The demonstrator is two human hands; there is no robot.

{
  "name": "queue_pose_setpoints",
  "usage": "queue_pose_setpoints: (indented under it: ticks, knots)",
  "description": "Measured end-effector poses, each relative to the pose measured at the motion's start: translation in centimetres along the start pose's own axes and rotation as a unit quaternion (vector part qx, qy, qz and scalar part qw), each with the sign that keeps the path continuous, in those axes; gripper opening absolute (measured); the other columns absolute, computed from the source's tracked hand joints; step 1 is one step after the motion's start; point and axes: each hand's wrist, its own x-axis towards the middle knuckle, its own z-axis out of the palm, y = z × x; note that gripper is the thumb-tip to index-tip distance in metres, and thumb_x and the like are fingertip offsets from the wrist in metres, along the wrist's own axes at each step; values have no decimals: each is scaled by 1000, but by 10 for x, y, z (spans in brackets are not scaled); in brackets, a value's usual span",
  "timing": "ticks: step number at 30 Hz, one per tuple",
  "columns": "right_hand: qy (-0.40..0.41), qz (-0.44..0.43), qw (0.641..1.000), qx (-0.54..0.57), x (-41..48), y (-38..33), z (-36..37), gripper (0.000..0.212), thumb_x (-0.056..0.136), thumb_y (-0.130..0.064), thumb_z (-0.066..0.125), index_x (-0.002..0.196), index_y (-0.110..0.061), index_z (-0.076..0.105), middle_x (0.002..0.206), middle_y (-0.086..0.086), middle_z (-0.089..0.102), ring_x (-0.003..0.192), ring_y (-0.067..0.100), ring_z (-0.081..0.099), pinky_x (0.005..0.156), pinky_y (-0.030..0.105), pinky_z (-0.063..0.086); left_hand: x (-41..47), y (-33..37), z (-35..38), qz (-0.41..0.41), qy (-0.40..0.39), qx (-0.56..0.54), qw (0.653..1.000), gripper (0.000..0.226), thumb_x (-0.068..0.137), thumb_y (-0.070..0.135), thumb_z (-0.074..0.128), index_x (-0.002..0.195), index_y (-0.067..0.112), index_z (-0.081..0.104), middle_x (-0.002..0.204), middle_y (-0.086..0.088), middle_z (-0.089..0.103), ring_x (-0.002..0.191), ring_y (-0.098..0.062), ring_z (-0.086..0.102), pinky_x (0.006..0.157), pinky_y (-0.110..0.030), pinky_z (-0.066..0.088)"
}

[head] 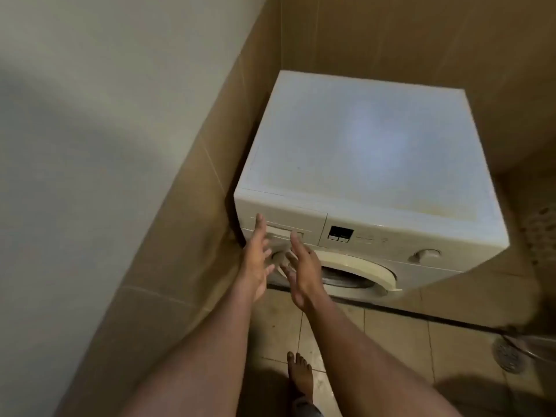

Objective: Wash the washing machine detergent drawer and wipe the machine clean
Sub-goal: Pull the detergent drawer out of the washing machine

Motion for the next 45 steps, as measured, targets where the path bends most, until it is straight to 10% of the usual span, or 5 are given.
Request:
queue_pose_setpoints:
  ticks: [6, 13, 19, 26, 45]
  knots:
    - [-5, 66, 982, 177, 52, -23, 16, 84, 75, -58, 71, 138, -7, 51, 137, 14, 55, 126, 25, 53, 97, 32, 48, 58, 21, 16, -38, 42, -138, 989, 82, 88, 67, 55, 146, 10, 44, 146, -13, 50, 136, -30, 47, 112, -45, 40]
    - [41, 88, 956, 278, 78, -23, 43, 89, 56, -58, 90, 120, 0, 65, 94, 11, 58, 73, 24, 56, 76, 35, 55, 84, 24, 24, -58, 73, -180, 979, 59, 73, 46, 84, 118, 10, 67, 66, 2, 65, 51, -10, 61, 64, -28, 52]
    - [74, 53, 962, 259, 78, -17, 47, 82, 53, -54, 90, 111, 1, 69, 105, 20, 71, 101, 35, 70, 92, 46, 56, 95, 13, 21, -81, 70, -220, 970, 97, 51, 45, 98, 130, 7, 57, 124, -19, 67, 112, -33, 67, 74, -33, 60]
    - [83, 29, 962, 259, 40, 6, 44, 66, 62, -51, 84, 105, -2, 70, 105, 19, 72, 97, 32, 71, 86, 41, 59, 73, -13, -2, -47, 38, -254, 965, 84, 53, 30, 96, 127, 9, 63, 119, -20, 72, 108, -37, 70, 97, -53, 55]
    - [32, 30, 987, 153, -54, 59, 9, 73, 77, -54, 75, 134, -12, 56, 121, 20, 68, 110, 27, 68, 95, 36, 56, -3, -61, -53, -73, 5, -160, 984, 50, 81, 21, 82, 125, 18, 59, 122, -13, 70, 113, -26, 66, 99, -39, 52]
